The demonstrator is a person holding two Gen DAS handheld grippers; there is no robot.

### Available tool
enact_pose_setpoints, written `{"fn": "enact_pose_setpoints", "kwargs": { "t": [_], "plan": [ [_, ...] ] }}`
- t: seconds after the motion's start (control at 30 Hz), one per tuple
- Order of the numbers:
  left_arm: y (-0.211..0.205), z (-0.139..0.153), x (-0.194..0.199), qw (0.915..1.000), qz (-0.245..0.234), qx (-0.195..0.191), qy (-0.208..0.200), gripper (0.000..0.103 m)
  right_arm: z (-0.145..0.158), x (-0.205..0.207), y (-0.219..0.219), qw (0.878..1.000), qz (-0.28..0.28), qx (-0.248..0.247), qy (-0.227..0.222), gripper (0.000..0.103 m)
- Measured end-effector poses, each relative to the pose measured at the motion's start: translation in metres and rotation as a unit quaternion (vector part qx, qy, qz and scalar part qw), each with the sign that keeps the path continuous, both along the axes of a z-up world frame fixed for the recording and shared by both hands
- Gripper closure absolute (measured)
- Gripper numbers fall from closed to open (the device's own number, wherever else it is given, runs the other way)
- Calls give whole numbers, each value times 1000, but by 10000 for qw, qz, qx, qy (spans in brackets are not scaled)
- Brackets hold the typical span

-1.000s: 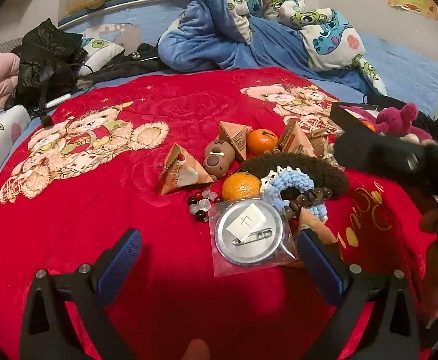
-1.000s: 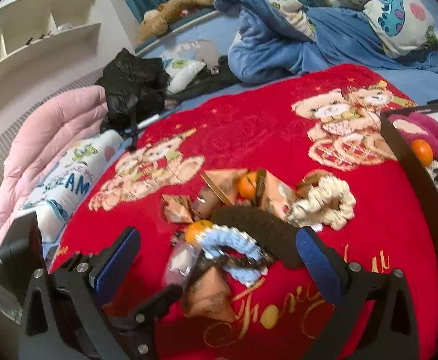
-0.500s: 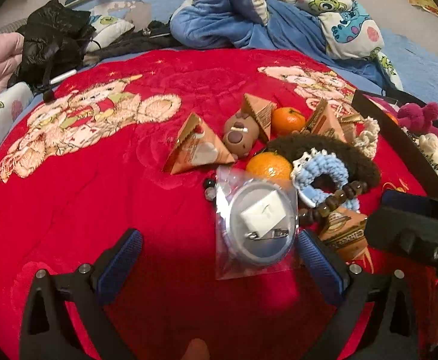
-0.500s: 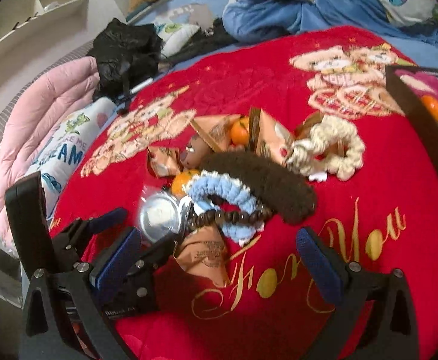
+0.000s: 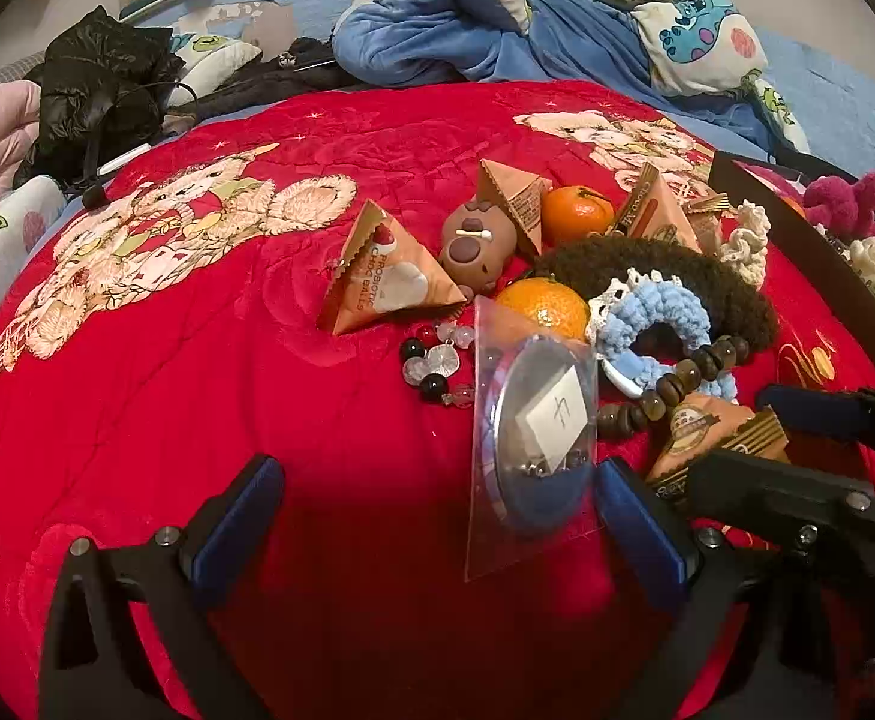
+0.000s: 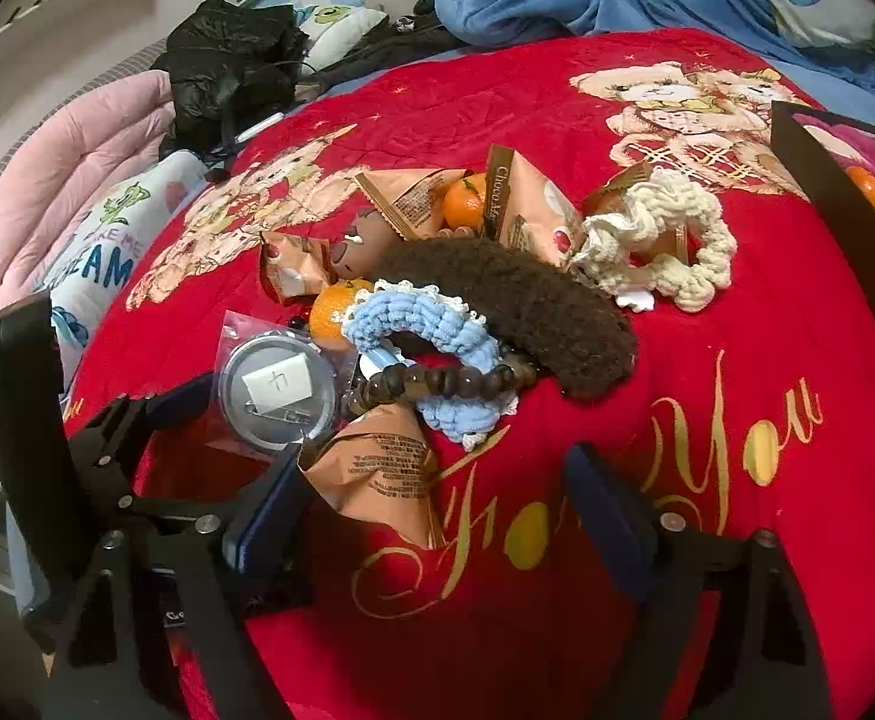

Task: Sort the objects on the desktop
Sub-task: 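Grasp the clear bagged round badge with the left tool while the right tool grasps a brown paper packet, then carry the bagged badge and the brown packet toward the black box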

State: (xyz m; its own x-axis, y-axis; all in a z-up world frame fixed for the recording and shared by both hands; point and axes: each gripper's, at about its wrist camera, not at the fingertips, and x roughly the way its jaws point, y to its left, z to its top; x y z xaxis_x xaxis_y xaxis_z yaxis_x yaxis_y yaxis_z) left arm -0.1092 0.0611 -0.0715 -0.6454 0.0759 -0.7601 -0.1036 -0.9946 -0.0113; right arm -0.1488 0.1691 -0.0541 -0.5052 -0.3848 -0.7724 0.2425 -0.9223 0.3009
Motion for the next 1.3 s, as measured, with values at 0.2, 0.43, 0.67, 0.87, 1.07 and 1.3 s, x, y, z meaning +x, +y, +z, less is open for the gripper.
{"fn": "enact_pose_setpoints", "kwargs": {
  "t": [0.2, 0.43, 0.67, 0.87, 1.07, 1.3],
  "plan": [
    [1, -1, 0, 10000, -27, -46, 22, 0, -1, 6, 2, 9999, 115, -84, 65, 51],
    [2, 1, 7, 9998, -143, 38, 160, 12, -3, 11, 4, 9985, 253, -481, 10, 72],
    [2, 8, 19, 9981, -303, 219, 494, 66, 1, 14, 4, 9984, 209, -530, 46, 73],
    [2, 11, 24, 9968, -406, 303, 627, 88, 3, 15, 4, 9981, 210, -580, 56, 74],
    [10, 13, 30, 9957, -461, 109, 794, 96, 7, 17, 6, 9980, 196, -596, 108, 75],
    [3, 18, 37, 9938, -389, 266, 1004, 101, 13, 20, 13, 9977, 147, -642, 186, 75]
  ]
}}
